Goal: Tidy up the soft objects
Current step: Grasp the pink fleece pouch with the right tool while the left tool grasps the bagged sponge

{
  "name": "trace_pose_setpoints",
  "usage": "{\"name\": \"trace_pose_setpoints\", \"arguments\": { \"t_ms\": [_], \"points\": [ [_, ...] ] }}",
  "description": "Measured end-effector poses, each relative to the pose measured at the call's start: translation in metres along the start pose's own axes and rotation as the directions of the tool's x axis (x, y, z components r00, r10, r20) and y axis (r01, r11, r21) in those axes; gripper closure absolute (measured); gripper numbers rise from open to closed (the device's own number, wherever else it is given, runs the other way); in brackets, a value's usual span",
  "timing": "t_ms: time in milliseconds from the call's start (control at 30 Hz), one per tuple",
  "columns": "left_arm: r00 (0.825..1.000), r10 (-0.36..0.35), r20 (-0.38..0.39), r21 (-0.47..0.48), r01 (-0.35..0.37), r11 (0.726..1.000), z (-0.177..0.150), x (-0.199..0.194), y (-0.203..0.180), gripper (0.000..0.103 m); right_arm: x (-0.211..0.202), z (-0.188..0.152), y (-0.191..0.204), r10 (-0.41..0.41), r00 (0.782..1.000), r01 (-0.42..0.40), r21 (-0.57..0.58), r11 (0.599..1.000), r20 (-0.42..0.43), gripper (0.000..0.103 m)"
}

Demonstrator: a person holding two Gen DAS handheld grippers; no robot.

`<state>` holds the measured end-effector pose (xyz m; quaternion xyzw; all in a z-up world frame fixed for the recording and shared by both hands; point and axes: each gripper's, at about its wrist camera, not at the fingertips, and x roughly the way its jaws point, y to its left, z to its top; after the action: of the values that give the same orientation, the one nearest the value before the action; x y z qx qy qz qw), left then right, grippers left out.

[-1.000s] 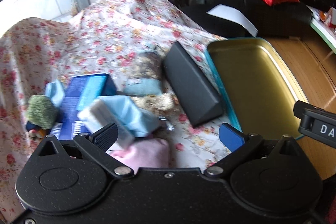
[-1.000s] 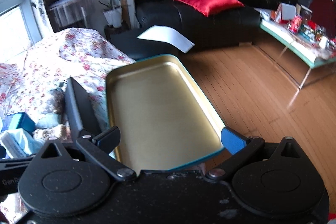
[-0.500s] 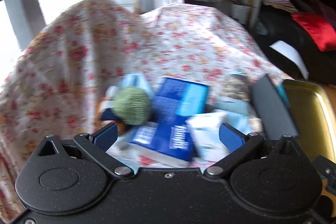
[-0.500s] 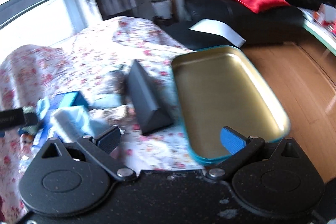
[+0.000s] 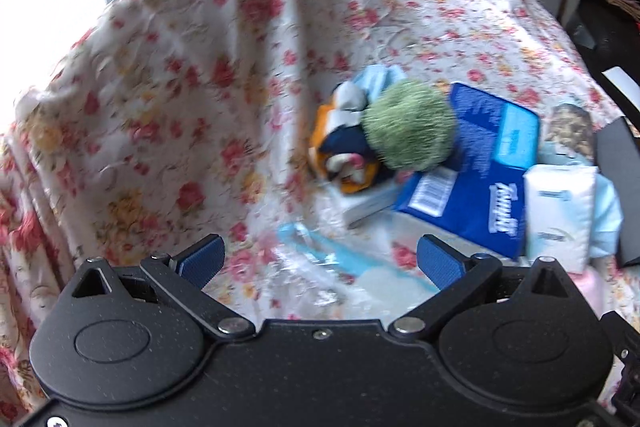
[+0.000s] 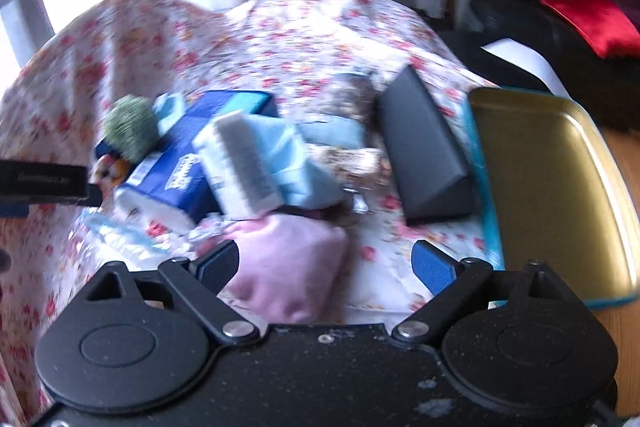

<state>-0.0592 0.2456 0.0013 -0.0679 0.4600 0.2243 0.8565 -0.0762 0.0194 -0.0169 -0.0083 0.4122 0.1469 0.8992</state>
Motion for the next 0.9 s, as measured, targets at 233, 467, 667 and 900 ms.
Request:
{"name": "trace_pose_setpoints", "arguments": {
  "t_ms": [233,467,667,900],
  "points": [
    [0.999,-0.003,-0.040,-0.054,0.001,0.999,-0.005,0.004,0.022,0.004,0.015,-0.001,0.016,0.043,0.999,-0.046,-0.113,0.993,-0.031,0.003],
    [0.996,-0.029,-0.085,-0.085,0.022,0.996,-0.012,0.011,0.021,0.004,0.037,0.000,0.016,0.065,0.994,-0.077,-0.126,0.989,-0.093,0.001],
    [0.989,-0.092,-0.119,-0.097,0.081,0.992,-0.017,0.018,0.004,0.004,0.049,0.000,0.014,0.082,0.989,-0.099,-0.139,0.985,-0.125,0.001],
    [0.984,-0.106,-0.143,-0.127,0.088,0.988,-0.017,0.032,-0.010,0.004,0.060,-0.004,0.010,0.093,0.986,-0.115,-0.152,0.982,-0.142,0.007]
  ]
}}
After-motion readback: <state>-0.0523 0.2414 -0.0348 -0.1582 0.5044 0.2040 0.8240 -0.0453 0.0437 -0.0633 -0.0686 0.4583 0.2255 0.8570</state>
